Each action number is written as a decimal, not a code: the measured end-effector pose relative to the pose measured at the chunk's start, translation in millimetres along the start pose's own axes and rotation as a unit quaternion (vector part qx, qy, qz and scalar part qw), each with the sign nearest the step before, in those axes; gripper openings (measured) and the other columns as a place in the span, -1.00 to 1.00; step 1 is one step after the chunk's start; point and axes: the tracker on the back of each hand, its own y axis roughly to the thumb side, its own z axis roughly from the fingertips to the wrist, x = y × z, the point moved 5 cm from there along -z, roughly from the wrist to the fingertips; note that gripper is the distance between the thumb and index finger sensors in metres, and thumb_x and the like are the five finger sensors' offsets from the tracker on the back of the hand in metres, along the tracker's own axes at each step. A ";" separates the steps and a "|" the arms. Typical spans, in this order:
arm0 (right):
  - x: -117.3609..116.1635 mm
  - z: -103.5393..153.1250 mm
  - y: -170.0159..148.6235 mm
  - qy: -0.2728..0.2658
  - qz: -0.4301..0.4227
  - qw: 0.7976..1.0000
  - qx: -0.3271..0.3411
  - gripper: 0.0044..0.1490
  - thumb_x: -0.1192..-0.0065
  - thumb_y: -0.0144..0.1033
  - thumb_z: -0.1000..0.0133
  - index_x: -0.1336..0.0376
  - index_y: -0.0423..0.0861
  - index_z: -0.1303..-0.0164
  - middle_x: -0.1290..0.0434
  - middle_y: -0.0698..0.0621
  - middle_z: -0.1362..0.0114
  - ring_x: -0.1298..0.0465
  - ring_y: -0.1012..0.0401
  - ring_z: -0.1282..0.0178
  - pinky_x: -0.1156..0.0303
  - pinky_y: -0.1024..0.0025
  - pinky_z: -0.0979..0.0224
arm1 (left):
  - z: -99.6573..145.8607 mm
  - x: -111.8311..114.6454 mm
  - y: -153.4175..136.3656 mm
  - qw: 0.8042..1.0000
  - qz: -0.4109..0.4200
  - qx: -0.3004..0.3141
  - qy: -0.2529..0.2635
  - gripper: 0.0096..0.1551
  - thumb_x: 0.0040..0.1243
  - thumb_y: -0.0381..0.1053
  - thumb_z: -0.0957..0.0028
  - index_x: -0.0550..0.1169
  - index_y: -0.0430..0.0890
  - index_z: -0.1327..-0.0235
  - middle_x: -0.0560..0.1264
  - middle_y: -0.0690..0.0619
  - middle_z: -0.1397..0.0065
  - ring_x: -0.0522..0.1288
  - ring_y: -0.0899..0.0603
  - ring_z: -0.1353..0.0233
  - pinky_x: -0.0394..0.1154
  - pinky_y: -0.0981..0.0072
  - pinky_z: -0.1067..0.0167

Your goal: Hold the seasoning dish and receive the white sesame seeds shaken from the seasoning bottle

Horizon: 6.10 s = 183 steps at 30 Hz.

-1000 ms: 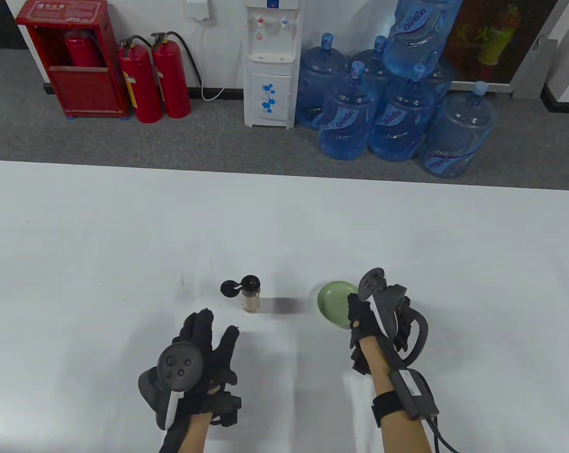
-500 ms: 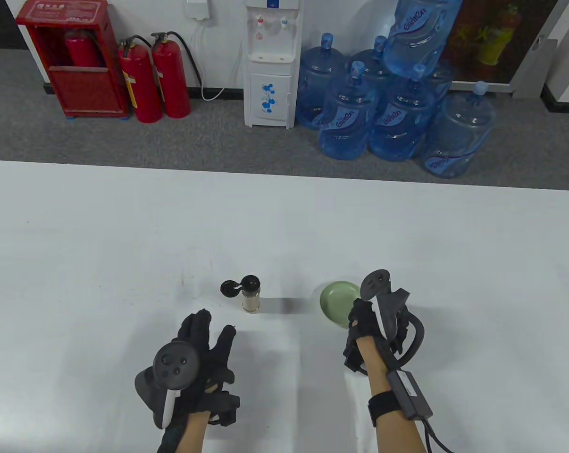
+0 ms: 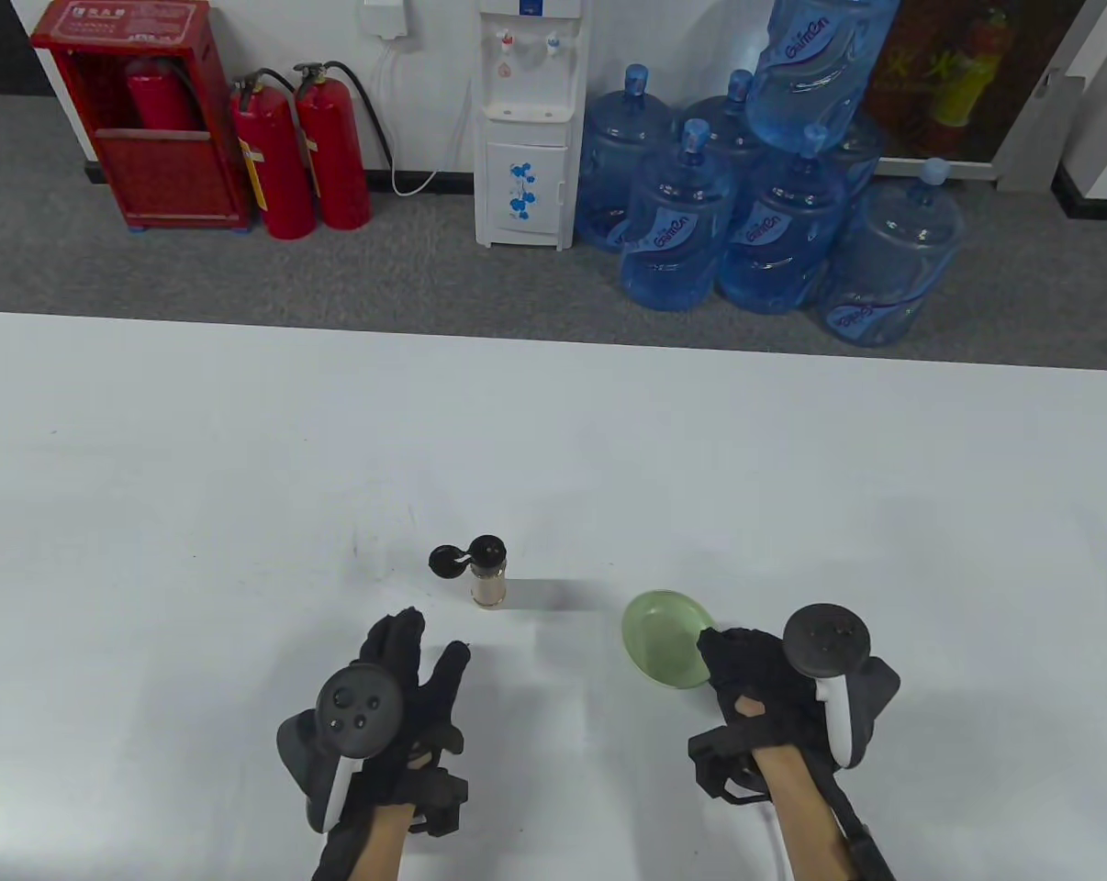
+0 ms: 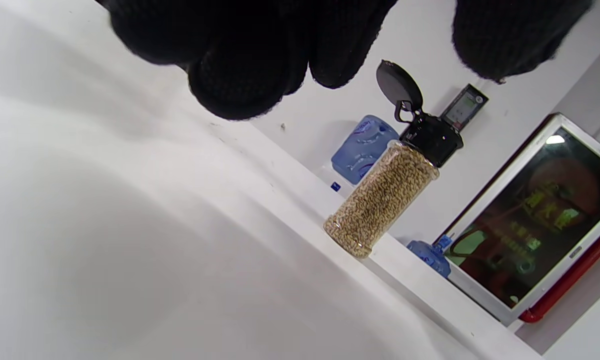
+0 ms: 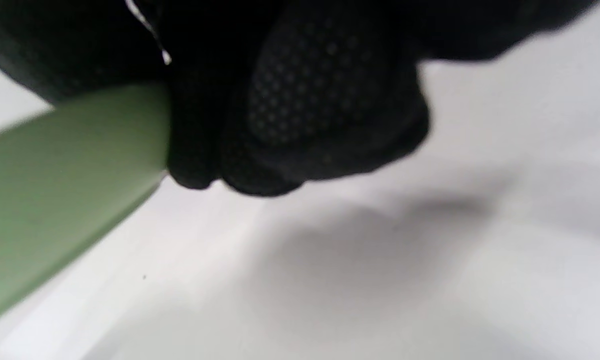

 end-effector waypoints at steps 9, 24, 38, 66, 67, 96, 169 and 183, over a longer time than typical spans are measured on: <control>1.0 5.9 -9.2 -0.026 -0.028 0.999 -0.004 -0.55 -0.53 0.10 0.03 -0.62 0.01 0.14 -0.68 0.02 -0.07 -0.78 0.22 0.28 -0.73 0.40 0.27 | -7.2 17.3 -0.6 0.998 -0.006 -0.005 -0.063 -0.06 0.21 0.46 0.03 0.34 0.02 -0.55 0.23 -0.01 -0.65 0.53 -0.16 -0.34 0.51 0.08 -0.21; -4.1 2.3 -13.8 0.012 -0.077 0.997 -0.019 -0.52 -0.57 -0.09 -0.01 -0.51 -0.03 -0.08 -0.70 -0.07 -0.03 -0.90 0.22 0.26 -0.86 0.44 0.29 | -62.4 60.0 14.4 0.988 0.027 -0.065 -0.140 0.13 0.37 0.39 0.06 0.03 0.19 -0.66 0.01 0.13 -0.74 0.31 -0.19 -0.62 0.33 0.03 -0.51; -14.9 4.3 -7.0 0.020 -0.039 0.999 -0.008 -0.50 -0.56 -0.05 0.00 -0.53 -0.06 -0.05 -0.72 -0.05 0.06 -0.88 0.27 0.35 -0.83 0.44 0.32 | -80.5 69.4 9.2 0.981 0.049 -0.115 -0.151 -0.17 0.43 0.40 0.05 0.21 0.54 -0.41 0.15 0.40 -0.69 0.28 -0.05 -0.60 0.28 0.14 -0.51; -57.0 24.4 10.3 0.110 -0.016 0.993 0.029 -0.49 -0.49 0.06 -0.01 -0.49 0.02 -0.05 -0.70 0.07 0.09 -0.82 0.34 0.41 -0.76 0.46 0.31 | 56.7 19.9 148.0 0.852 -0.338 0.360 0.173 -0.24 0.62 0.25 0.22 0.47 0.43 -0.27 0.41 0.29 -0.46 0.48 -0.07 -0.52 0.45 0.02 -0.47; -58.0 24.9 11.1 0.110 -0.012 0.993 0.031 -0.49 -0.50 0.06 -0.01 -0.50 0.02 -0.05 -0.70 0.07 0.10 -0.82 0.34 0.40 -0.76 0.46 0.31 | 61.7 15.0 152.8 0.850 -0.325 0.368 0.191 -0.24 0.63 0.23 0.22 0.47 0.42 -0.27 0.40 0.29 -0.46 0.46 -0.08 -0.53 0.45 0.04 -0.48; -65.3 28.3 11.5 0.128 0.019 0.991 0.035 -0.50 -0.51 0.03 -0.01 -0.51 -0.01 -0.05 -0.70 0.05 0.12 -0.82 0.32 0.43 -0.76 0.44 0.34 | 75.7 27.0 165.3 0.824 -0.352 0.396 0.200 -0.25 0.73 0.06 0.28 0.56 0.45 -0.17 0.56 0.43 -0.36 0.56 0.03 -0.48 0.52 0.12 -0.46; -76.9 29.6 15.9 0.145 0.030 0.988 0.047 -0.50 -0.52 0.03 -0.01 -0.51 -0.01 -0.04 -0.71 0.05 0.13 -0.82 0.32 0.45 -0.76 0.45 0.36 | 90.7 22.2 172.4 0.783 -0.380 0.408 0.277 -0.26 0.77 0.02 0.30 0.58 0.57 -0.06 0.54 0.53 -0.37 0.49 0.02 -0.57 0.38 -0.09 -0.53; -76.2 31.5 16.9 0.147 0.027 0.988 0.051 -0.50 -0.52 0.03 -0.01 -0.51 -0.01 -0.04 -0.71 0.05 0.13 -0.82 0.32 0.45 -0.76 0.45 0.35 | 89.6 13.6 167.9 0.799 -0.350 0.393 0.289 -0.26 0.77 0.02 0.28 0.57 0.55 -0.08 0.52 0.52 -0.37 0.48 0.01 -0.57 0.37 -0.09 -0.53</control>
